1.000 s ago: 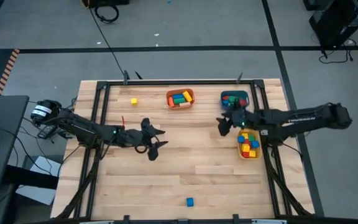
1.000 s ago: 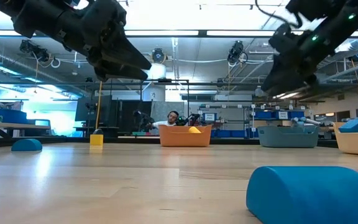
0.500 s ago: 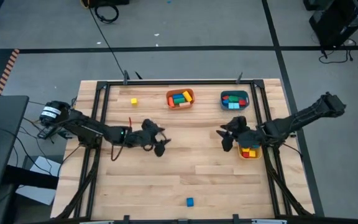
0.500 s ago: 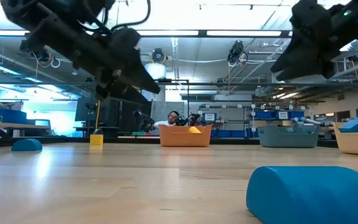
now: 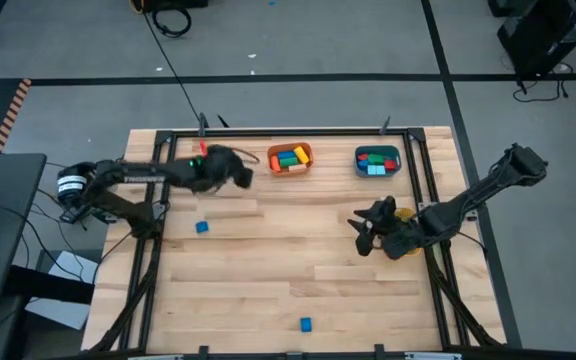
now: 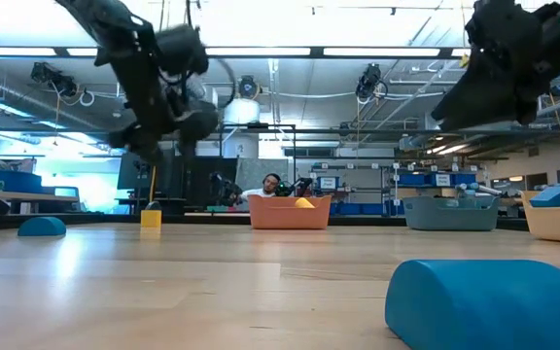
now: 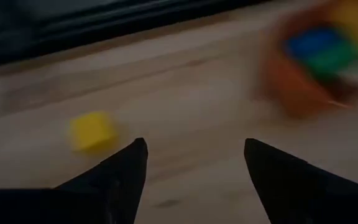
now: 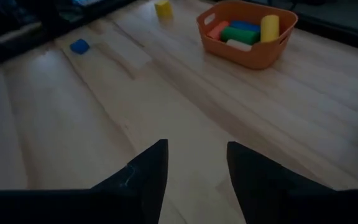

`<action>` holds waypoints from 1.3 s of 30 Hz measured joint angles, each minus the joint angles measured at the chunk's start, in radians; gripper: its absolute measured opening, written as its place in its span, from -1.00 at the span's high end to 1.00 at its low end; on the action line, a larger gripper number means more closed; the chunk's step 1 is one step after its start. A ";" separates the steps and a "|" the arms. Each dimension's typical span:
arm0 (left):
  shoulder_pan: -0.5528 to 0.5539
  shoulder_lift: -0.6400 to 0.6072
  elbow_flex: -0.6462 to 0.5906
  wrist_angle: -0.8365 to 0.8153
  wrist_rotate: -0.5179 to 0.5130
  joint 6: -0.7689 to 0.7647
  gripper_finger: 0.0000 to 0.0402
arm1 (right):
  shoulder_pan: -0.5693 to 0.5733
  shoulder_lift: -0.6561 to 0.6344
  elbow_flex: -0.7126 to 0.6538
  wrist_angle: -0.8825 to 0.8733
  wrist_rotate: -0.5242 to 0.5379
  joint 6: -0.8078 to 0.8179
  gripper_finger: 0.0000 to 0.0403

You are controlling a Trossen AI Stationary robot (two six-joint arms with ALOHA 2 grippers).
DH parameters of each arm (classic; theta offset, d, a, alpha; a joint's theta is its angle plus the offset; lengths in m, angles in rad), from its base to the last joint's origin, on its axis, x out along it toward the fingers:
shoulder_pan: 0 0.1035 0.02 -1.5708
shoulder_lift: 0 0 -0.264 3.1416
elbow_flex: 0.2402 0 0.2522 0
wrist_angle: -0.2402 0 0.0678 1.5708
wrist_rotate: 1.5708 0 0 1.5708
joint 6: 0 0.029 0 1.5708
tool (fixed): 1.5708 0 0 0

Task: Sort blocks by size
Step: Put the yellow cube block into the yellow bin

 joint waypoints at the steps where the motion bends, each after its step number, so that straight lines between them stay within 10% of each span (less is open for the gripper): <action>1: 0.036 0.000 0.004 -0.037 0.003 -0.025 -0.37 | 0.001 0.014 0.000 0.002 0.002 -0.001 0.11; 15: 0.335 0.076 0.004 -0.062 0.094 -0.094 -0.37 | -0.010 0.047 0.000 0.025 0.008 -0.014 0.12; 39: 0.391 0.328 0.009 0.090 0.156 -0.045 -0.20 | -0.010 0.046 0.000 0.026 0.008 -0.031 0.11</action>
